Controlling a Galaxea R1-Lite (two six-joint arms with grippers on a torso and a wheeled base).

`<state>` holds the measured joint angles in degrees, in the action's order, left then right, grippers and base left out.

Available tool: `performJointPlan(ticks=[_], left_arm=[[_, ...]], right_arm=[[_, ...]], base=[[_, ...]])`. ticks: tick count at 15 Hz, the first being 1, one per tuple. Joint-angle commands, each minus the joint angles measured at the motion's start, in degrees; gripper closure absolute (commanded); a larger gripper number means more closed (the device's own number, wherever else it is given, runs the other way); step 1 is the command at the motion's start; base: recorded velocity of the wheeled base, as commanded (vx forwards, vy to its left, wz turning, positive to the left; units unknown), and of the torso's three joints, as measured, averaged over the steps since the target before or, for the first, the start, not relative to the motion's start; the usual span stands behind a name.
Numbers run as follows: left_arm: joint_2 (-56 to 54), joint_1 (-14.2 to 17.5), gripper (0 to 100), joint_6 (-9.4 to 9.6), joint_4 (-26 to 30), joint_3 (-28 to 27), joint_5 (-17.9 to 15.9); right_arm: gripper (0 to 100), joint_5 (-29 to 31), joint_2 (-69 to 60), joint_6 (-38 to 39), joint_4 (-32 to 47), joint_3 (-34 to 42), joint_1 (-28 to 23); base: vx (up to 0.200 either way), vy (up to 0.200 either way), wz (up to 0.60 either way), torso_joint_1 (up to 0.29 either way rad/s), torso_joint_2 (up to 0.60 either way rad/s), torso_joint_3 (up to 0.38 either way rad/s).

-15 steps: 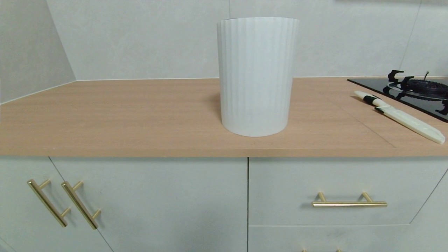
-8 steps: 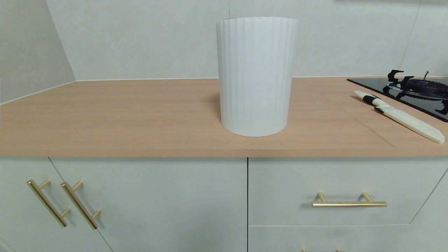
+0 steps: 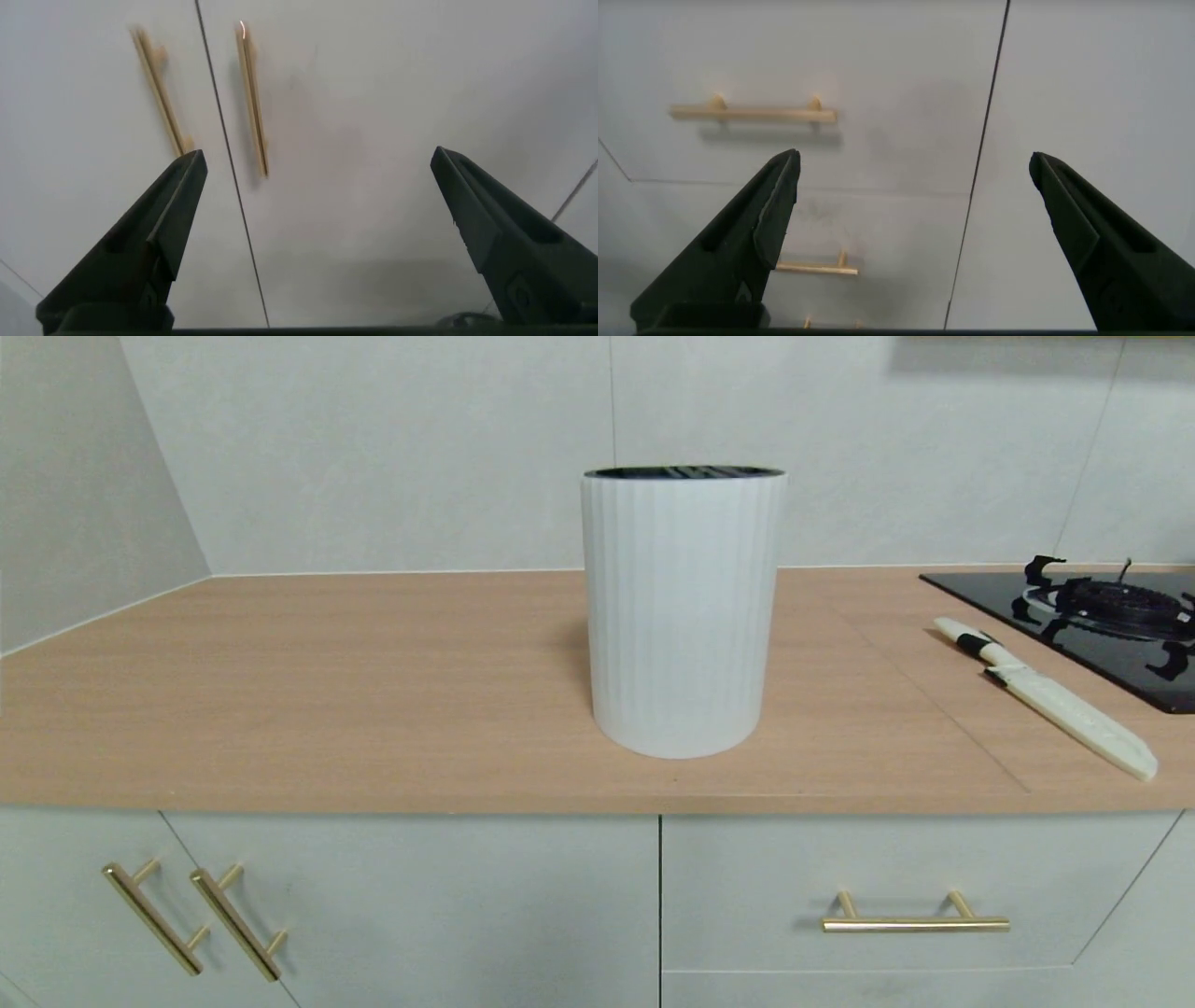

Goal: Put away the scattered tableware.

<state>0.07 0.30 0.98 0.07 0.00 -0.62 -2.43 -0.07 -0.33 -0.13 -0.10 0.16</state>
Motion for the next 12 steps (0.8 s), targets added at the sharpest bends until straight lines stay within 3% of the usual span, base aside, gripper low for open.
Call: performJointPlan(ticks=[1, 12], left_arm=[[0.01, 0.05, 0, -0.01, 0.01, 0.0, 0.01], [0.01, 0.05, 0, 0.08, 0.01, 0.0, 0.01]], right_arm=[[0, -0.04, 0.07, -0.02, -0.04, 0.01, 0.02], [0, -0.04, 0.07, -0.02, 0.05, 0.01, 0.02]], base=[[0.0, 0.0, 0.0, 0.144, -0.51, -0.3], [0.0, 0.0, 0.0, 0.184, -0.48, -0.291]])
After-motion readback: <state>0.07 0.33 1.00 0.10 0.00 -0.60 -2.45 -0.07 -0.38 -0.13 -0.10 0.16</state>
